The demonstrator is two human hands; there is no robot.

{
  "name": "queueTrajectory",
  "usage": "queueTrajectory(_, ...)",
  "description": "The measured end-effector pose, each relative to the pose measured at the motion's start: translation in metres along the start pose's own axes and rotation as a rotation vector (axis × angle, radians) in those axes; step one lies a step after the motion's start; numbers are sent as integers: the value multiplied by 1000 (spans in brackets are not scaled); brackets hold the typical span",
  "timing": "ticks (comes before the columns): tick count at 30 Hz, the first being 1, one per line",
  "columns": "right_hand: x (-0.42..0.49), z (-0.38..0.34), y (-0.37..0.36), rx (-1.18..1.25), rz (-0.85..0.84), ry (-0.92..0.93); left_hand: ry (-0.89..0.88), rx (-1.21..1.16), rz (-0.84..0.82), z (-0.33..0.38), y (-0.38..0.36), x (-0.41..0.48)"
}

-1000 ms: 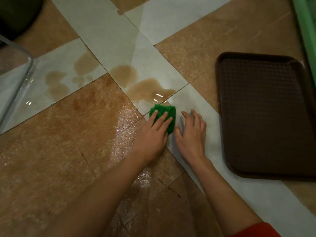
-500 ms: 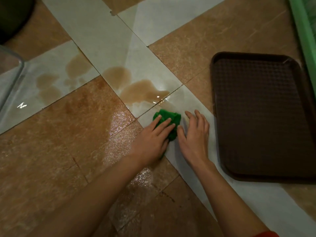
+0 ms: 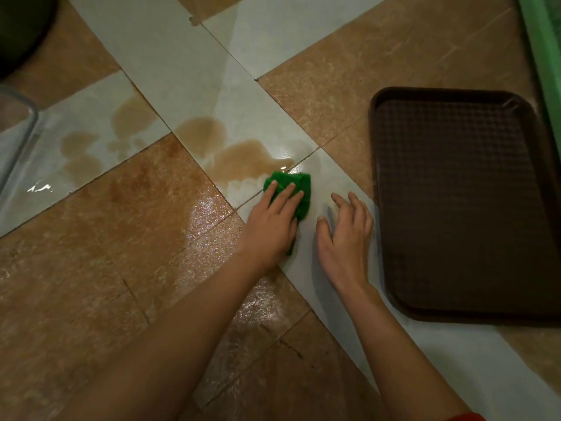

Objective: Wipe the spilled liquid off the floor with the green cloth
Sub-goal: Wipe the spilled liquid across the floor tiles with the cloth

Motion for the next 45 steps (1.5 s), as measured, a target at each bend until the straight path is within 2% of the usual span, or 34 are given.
queueTrajectory(3,1,1,1,22,5,-23,62,-6,-31,8,-11,15)
queueTrajectory(9,-4,6,3,23,-3,-89,-161,49,-61,22,-8,-21)
queueTrajectory(14,-10,3,3,-27,-36,-42,53,45,16,-2,5,-6)
queueTrajectory(17,-4,-1,2,-40,-33,-35,53,30,52,14,0,-4)
queueTrajectory(22,5,-10,4,-39,-22,-21,-185,62,-27,18,-11,-27)
queueTrajectory(27,3,-9,0,-65,-42,1,-41,101,-15,-7,-4,4)
queueTrajectory(31,8,-7,-3,-77,-72,2,-207,94,-146,10,-31,11)
queueTrajectory(34,12,-6,-8,-125,-106,24,-280,89,-138,12,-35,23)
queueTrajectory(36,12,-3,-12,-132,-117,15,-261,72,-98,13,-26,41)
queueTrajectory(42,18,3,-7,-148,-83,9,-13,39,-4,-14,-12,58)
queueTrajectory(45,20,6,-4,-126,-52,-4,-43,5,17,-5,-10,42)
Point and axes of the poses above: each hand's wrist, its own x-axis towards the middle knuckle, its own y-axis out of the back of the hand, z = x × y, the point moved 7 cm from there along x, towards the middle knuckle, and after that the axes turned 9 degrees about z, right-handed, at the moved point
